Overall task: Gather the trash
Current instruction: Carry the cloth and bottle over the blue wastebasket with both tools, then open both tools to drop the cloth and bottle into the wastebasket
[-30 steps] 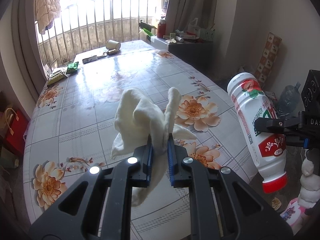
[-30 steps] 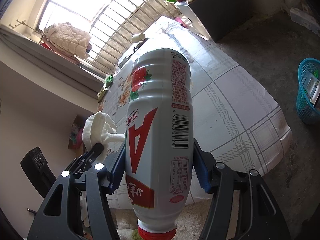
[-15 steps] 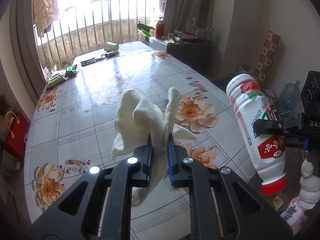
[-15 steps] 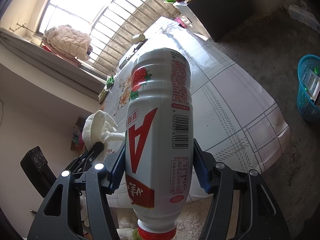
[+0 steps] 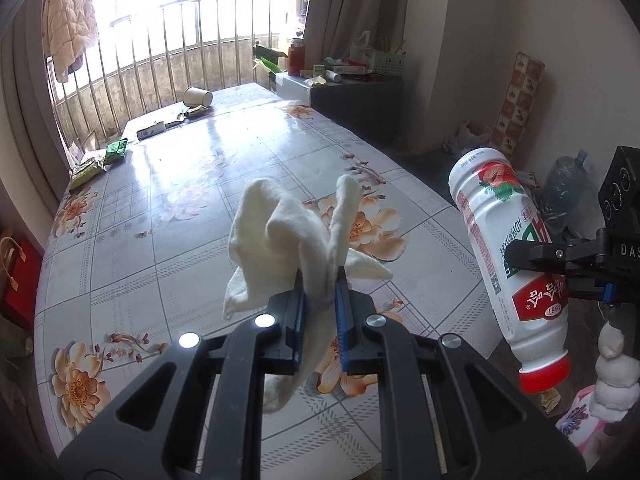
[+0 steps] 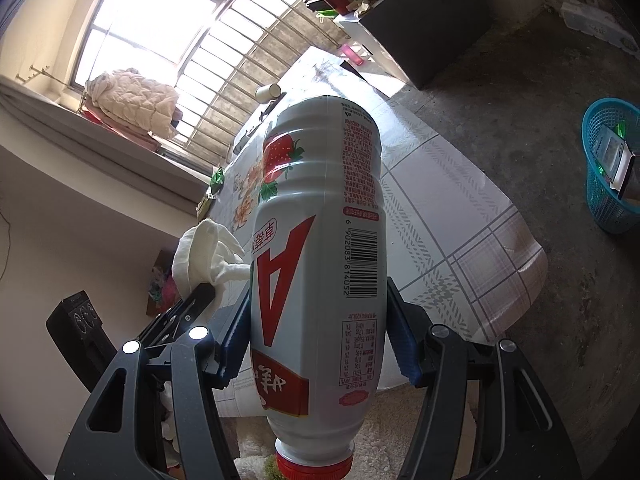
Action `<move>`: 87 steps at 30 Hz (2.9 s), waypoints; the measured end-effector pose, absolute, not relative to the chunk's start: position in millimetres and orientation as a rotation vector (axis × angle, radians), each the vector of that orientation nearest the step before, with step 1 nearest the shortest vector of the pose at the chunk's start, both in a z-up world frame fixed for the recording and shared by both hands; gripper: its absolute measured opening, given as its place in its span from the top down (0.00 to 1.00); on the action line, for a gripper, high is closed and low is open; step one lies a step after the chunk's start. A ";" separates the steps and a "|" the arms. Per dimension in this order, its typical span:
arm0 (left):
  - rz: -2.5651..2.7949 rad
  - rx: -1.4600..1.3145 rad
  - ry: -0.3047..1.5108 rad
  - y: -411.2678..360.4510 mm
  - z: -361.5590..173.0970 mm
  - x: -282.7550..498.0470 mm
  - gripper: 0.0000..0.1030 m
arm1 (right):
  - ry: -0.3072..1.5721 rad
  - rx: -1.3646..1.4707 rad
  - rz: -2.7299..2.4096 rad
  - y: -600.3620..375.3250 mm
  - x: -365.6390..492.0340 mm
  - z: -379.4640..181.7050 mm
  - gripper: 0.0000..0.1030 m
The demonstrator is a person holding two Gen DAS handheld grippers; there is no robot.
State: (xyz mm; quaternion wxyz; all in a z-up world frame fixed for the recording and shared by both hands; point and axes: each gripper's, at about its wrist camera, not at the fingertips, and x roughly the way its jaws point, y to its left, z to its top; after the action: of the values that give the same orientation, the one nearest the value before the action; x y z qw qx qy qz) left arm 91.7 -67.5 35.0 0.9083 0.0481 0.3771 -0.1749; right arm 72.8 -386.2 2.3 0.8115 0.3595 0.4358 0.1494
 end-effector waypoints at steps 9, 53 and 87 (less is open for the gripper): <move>-0.425 0.144 0.793 -107.0 31.8 97.4 0.89 | 0.903 0.838 0.283 -416.3 55.9 -6.1 0.42; -0.921 0.351 0.933 -407.0 4.5 102.8 0.89 | 0.633 1.212 -0.124 -634.5 -91.0 -55.1 0.42; -0.991 0.305 1.187 -515.2 -78.6 203.0 0.43 | 0.855 1.396 -0.367 -721.1 -28.3 -235.1 0.29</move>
State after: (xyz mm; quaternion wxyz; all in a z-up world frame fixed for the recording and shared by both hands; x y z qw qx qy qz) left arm 203.0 -515.2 -78.6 0.7053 0.1371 0.5339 -0.4457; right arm -28.3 -721.1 -235.1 0.6681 0.6191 0.3792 -0.1629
